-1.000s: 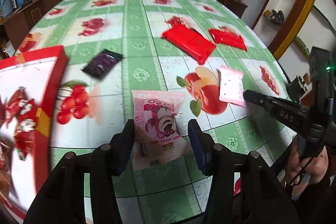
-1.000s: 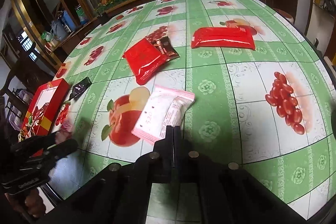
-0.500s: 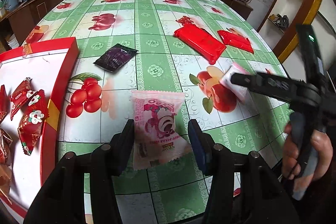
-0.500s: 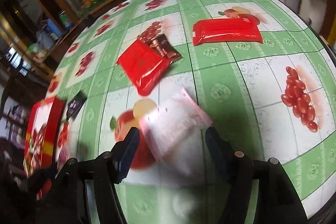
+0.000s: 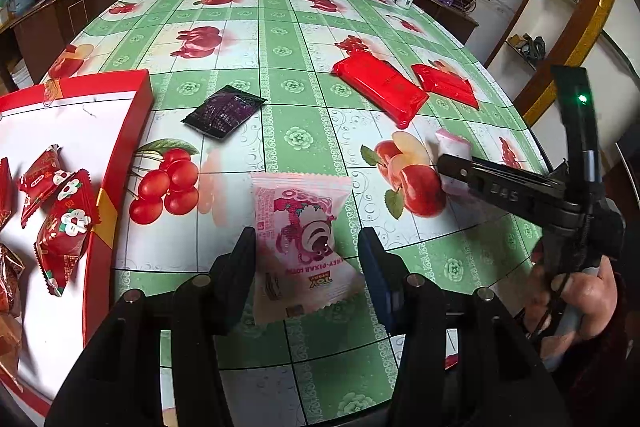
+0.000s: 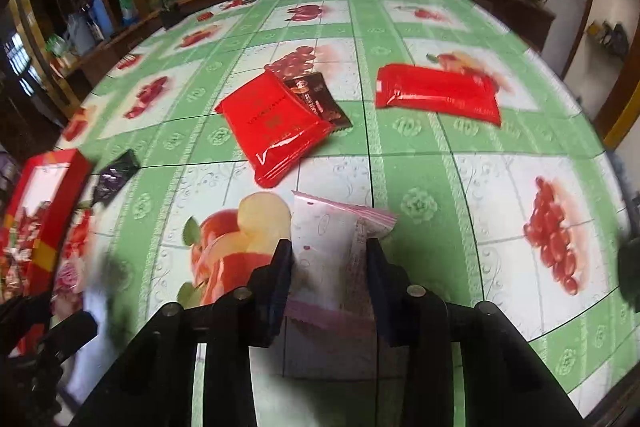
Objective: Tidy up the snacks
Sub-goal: 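Grasp the pink cartoon packet with the left gripper while the right gripper grasps the pink-white packet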
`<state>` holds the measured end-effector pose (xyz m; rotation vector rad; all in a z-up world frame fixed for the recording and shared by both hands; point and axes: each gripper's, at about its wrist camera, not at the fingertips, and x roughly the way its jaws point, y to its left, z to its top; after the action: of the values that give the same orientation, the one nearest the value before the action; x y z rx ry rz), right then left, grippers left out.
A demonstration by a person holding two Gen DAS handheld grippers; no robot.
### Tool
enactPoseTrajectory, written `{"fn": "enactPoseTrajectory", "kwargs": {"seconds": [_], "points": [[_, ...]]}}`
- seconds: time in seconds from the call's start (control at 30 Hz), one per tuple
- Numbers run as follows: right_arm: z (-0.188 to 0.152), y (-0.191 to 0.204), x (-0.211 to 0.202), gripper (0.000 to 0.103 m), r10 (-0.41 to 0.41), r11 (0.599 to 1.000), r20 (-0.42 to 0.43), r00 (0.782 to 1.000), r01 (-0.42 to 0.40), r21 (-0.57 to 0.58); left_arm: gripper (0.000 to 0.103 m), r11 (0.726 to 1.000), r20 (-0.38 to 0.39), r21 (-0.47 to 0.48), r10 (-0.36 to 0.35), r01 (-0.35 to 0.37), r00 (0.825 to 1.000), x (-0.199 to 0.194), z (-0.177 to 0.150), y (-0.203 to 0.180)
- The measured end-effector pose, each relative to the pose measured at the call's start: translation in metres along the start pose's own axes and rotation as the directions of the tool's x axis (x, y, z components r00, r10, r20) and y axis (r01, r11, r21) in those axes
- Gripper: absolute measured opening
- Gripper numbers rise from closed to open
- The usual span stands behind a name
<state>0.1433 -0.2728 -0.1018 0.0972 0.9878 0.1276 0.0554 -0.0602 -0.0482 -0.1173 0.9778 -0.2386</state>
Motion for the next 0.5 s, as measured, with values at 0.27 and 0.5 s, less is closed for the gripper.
{"fn": "enactPoseTrajectory", "kwargs": {"seconds": [0.27,0.5], "points": [[-0.006,0.001,-0.015,0.036,0.136,0.990,-0.003,0.991,-0.136,0.027,0.049,1.000,0.007,0.004,0.029,-0.029,1.000,-0.004,-0.003,0.001],[-0.001,0.037,-0.029,0.036,0.221,0.974,0.019,0.975,-0.220,-0.046,0.050,0.998,0.059,-0.006,0.067,-0.067,0.996,-0.022,0.000,0.008]]}}
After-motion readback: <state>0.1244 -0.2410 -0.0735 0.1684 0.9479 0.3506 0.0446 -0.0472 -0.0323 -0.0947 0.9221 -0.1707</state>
